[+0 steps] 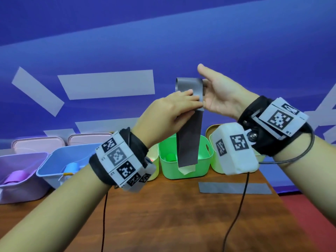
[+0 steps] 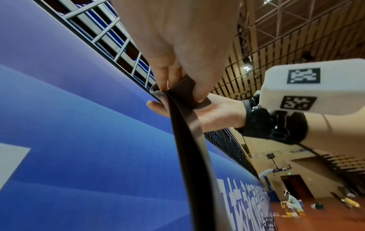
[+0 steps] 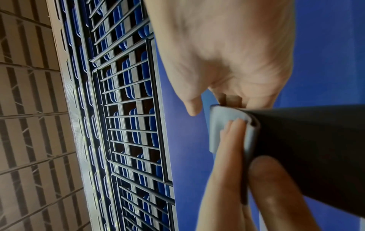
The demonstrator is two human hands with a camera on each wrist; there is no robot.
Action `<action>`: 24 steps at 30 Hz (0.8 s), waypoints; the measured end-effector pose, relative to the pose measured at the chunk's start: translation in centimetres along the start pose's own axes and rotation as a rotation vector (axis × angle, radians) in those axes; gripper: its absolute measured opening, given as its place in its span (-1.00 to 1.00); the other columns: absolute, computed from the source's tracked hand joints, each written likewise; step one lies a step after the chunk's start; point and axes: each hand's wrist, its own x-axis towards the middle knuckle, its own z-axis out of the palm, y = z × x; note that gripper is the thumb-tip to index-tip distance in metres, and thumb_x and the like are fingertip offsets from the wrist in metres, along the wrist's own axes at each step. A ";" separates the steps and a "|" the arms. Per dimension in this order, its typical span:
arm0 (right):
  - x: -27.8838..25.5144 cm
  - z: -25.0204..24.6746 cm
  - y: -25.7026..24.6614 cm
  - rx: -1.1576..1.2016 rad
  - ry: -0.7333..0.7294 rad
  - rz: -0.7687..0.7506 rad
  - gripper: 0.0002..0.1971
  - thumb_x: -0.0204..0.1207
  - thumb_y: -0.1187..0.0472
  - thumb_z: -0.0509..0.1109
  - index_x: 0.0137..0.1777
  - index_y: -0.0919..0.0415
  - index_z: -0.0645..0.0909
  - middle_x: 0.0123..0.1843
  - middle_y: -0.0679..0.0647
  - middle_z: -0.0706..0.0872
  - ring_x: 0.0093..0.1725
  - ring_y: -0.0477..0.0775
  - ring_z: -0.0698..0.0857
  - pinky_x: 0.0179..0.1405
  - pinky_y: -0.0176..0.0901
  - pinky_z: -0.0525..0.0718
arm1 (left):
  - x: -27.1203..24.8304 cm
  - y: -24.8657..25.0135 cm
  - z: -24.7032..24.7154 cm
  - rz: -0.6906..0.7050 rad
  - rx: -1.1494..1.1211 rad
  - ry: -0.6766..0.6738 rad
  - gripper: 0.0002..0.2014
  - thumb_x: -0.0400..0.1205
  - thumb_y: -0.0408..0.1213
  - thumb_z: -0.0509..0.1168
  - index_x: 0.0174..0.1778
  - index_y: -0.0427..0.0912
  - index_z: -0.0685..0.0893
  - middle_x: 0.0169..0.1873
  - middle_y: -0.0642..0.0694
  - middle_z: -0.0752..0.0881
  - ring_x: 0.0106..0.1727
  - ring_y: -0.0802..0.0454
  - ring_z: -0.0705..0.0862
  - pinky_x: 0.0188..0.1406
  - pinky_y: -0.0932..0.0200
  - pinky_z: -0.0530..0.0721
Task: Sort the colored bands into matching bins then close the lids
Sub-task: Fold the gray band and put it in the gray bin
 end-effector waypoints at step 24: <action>2.9 2.5 -3.4 -0.259 0.022 -0.360 -0.85 0.66 0.31 0.22 0.14 0.29 0.56 -0.12 0.11 0.70 -0.18 -0.02 0.72 -0.19 -0.25 0.74 | 3.3 -3.2 0.0 -0.857 -0.782 -0.030 -0.90 0.73 -0.22 0.14 0.05 -0.06 0.57 -0.14 0.01 0.70 -0.18 0.11 0.67 -0.31 0.27 0.65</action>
